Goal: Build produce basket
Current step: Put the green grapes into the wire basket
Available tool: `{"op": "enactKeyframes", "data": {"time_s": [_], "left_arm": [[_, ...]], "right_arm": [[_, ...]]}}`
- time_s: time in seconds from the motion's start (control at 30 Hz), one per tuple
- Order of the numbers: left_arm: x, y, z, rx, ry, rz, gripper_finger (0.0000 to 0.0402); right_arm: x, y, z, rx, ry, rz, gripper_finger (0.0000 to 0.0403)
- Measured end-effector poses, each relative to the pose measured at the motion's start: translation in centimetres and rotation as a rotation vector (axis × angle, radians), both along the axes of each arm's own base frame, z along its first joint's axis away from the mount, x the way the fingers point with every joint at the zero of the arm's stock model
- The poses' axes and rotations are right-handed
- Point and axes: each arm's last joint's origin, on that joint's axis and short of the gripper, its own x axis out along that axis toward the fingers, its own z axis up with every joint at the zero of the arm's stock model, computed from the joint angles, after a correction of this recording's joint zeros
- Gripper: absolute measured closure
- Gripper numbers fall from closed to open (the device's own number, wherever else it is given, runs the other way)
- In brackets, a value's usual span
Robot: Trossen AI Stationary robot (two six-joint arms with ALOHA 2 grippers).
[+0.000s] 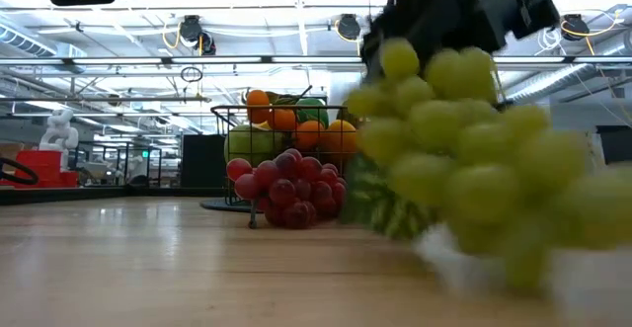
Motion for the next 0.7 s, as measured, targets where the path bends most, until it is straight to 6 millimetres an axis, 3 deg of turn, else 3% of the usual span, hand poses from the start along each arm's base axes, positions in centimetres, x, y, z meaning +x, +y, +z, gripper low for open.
{"op": "enactKeyframes", "data": {"time_s": [0.47,0.7], "left_arm": [[0.3,0.4,0.0,0.033,-0.018,0.021,0.0295],[0.6,1.0,0.0,0.05,-0.02,0.028,0.0295]], "right_arm": [[-2.6,-2.7,9.9,-0.222,-0.416,-0.092,0.039],[-5.3,-5.5,15.2,-0.527,-0.668,-0.143,0.0388]]}}
